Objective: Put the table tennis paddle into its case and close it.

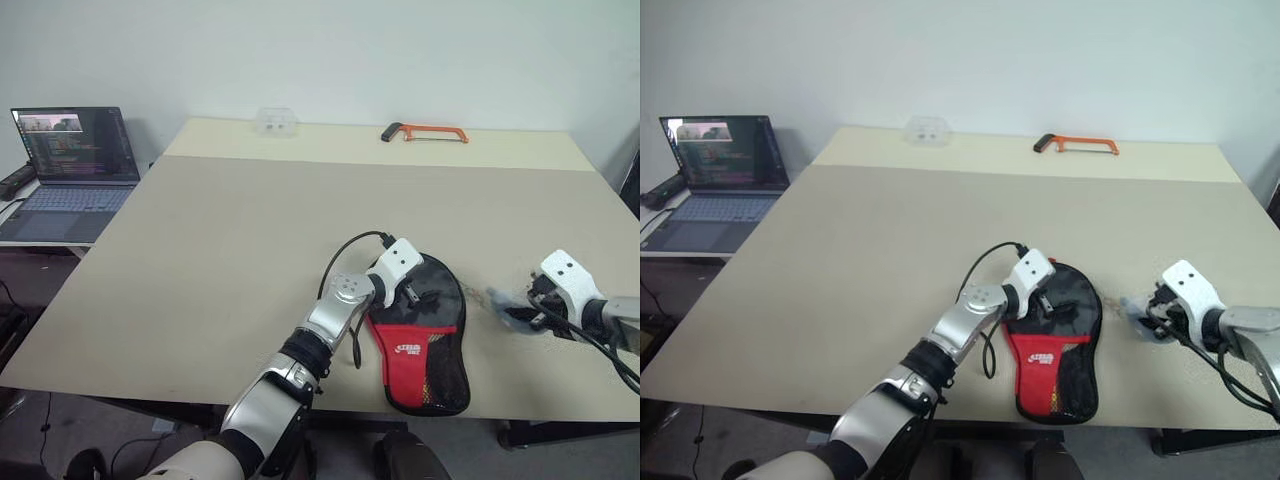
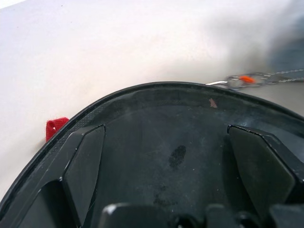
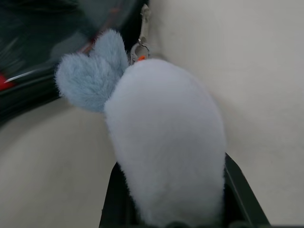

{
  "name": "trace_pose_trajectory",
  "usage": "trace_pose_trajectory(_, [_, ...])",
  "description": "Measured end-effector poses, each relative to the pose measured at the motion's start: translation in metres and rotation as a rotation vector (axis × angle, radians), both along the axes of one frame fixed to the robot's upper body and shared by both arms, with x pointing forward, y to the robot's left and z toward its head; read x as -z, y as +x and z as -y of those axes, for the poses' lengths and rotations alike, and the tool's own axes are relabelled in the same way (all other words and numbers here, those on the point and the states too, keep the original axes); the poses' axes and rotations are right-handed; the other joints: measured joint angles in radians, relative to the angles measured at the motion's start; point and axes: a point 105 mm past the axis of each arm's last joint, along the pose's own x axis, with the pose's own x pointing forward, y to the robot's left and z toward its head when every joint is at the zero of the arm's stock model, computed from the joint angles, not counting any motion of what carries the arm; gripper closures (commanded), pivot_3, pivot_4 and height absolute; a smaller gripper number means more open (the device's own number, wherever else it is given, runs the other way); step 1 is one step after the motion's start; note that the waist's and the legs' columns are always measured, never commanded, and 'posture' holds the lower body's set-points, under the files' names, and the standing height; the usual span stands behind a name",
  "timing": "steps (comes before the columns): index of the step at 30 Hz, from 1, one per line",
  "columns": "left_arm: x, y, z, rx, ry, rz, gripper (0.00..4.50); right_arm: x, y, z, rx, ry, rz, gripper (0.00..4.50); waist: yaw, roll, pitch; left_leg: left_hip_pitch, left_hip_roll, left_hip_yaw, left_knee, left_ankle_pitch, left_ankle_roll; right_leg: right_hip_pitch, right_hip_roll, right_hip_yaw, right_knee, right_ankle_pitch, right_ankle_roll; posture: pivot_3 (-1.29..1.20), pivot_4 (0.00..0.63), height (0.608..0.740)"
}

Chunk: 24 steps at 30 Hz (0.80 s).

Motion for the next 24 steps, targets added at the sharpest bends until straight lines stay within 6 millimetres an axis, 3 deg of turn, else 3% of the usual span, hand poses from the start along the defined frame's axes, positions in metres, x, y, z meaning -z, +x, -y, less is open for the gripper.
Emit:
trace_pose_trajectory(10, [0.001,0.001,0.000,0.002,0.018,0.004,0.00,0.010,-0.043,-0.007,-0.214,-0.048,-0.100,3.86,0.001,-0.001,0.000,0.003,0.000,0.000,0.000,0.000,0.000,0.002,0.000,0.000,-0.001,0.000,0.000,0.00,0.150,0.740])
trace_pose_trajectory(24, [0.003,0.000,0.004,0.012,0.038,0.009,0.00,0.010,-0.084,-0.026,-0.473,-0.027,-0.239,3.88,0.001,-0.003,0.001,0.011,0.000,-0.001,-0.005,-0.001,0.000,0.014,-0.001,-0.001,-0.012,0.000,0.000,0.00,0.150,0.740])
